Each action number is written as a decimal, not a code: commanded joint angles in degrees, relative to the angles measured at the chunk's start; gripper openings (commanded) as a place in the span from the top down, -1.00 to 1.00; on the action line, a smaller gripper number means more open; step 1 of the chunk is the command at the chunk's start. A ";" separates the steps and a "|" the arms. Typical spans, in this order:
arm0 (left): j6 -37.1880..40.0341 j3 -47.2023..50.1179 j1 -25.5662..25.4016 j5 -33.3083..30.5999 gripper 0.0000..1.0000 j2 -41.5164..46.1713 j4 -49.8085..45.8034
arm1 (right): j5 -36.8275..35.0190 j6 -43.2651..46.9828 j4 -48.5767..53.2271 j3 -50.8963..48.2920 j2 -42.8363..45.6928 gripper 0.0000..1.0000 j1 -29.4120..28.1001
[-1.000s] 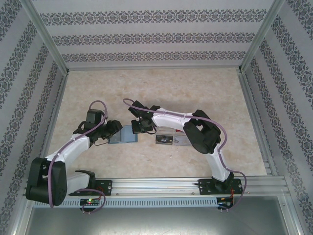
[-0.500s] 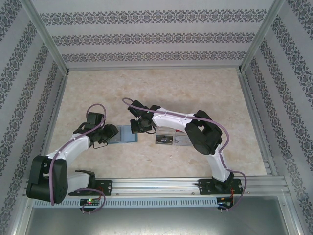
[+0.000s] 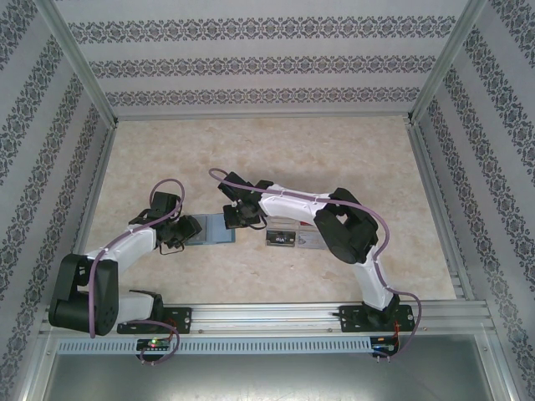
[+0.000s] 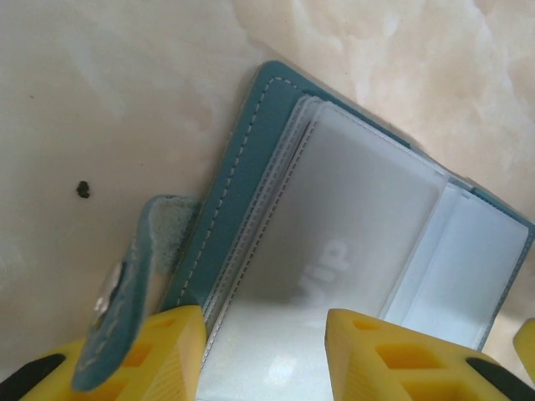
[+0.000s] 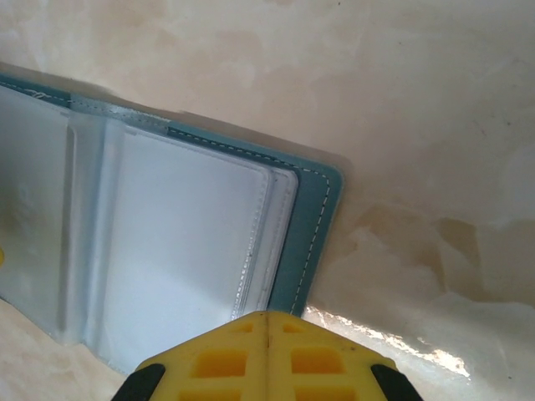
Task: Take the credit cards out of the card holder
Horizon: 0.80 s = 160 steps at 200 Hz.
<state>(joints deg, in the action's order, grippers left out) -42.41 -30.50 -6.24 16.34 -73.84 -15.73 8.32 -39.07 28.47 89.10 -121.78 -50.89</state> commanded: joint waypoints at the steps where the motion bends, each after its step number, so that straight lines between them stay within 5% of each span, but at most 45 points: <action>1: 1.15 -0.03 0.70 4.12 0.11 -1.70 2.27 | 0.34 0.24 0.98 -0.24 -1.74 1.00 -0.76; 30: 0.58 1.23 0.71 10.48 0.08 -1.09 7.25 | 0.56 0.24 0.97 -0.07 -1.98 1.00 -0.79; 90: 0.79 1.07 0.70 13.26 -0.16 1.29 8.97 | 0.46 0.27 0.88 -0.07 -1.89 1.00 -0.74; 160: -1.50 0.60 -2.13 19.35 -0.18 -1.23 16.90 | -2.72 -0.58 -1.15 -4.52 4.73 1.00 -0.04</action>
<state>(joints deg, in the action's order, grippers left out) -42.89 -29.43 -6.81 33.12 -73.45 -3.18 8.23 -39.11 26.92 86.89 -121.62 -50.87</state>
